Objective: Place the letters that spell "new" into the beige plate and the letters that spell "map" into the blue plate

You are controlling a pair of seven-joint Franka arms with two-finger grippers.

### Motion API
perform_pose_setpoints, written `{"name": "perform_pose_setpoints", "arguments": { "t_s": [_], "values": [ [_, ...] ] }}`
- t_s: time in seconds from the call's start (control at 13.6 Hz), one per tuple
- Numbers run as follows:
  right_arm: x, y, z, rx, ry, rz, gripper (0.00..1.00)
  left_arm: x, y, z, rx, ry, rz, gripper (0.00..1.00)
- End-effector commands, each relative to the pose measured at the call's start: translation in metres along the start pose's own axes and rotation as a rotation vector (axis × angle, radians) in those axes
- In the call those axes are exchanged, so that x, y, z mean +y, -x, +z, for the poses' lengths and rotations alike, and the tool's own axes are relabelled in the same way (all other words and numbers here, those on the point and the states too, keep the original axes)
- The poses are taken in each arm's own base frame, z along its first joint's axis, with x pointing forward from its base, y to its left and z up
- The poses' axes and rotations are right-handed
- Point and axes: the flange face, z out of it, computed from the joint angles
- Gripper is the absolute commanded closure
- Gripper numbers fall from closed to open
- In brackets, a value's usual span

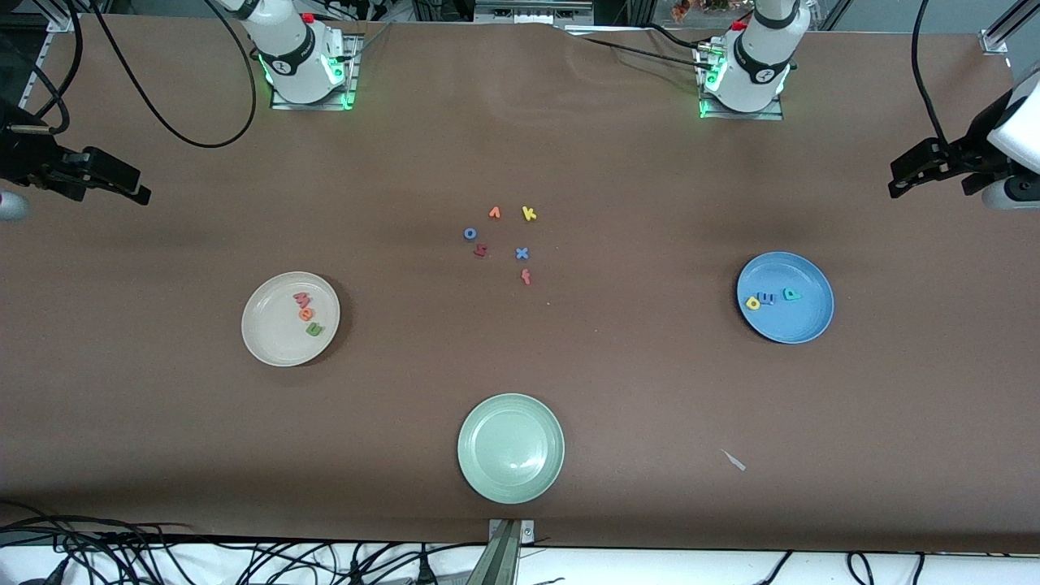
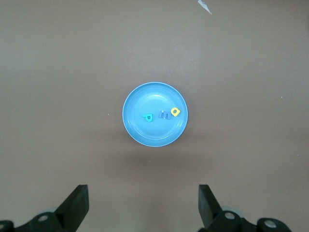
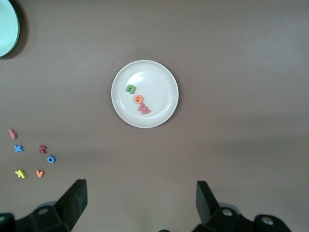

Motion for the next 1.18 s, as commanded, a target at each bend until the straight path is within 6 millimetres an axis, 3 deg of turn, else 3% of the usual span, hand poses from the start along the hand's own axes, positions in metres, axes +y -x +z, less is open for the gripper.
{"name": "perform_pose_setpoints", "arguments": {
  "t_s": [0.0, 0.81, 1.1],
  "values": [
    [0.01, 0.006, -0.009, -0.004, 0.01, -0.007, 0.0, -0.002, 0.003, 0.003, -0.014, 0.04, 0.016, 0.0],
    [-0.023, 0.006, -0.004, 0.0, 0.088, -0.067, 0.0, -0.003, 0.002, 0.007, -0.017, 0.05, 0.013, 0.0],
    [-0.054, 0.01, -0.002, 0.004, 0.089, -0.116, 0.0, -0.003, 0.002, 0.008, -0.019, 0.05, 0.013, 0.0]
  ]
}}
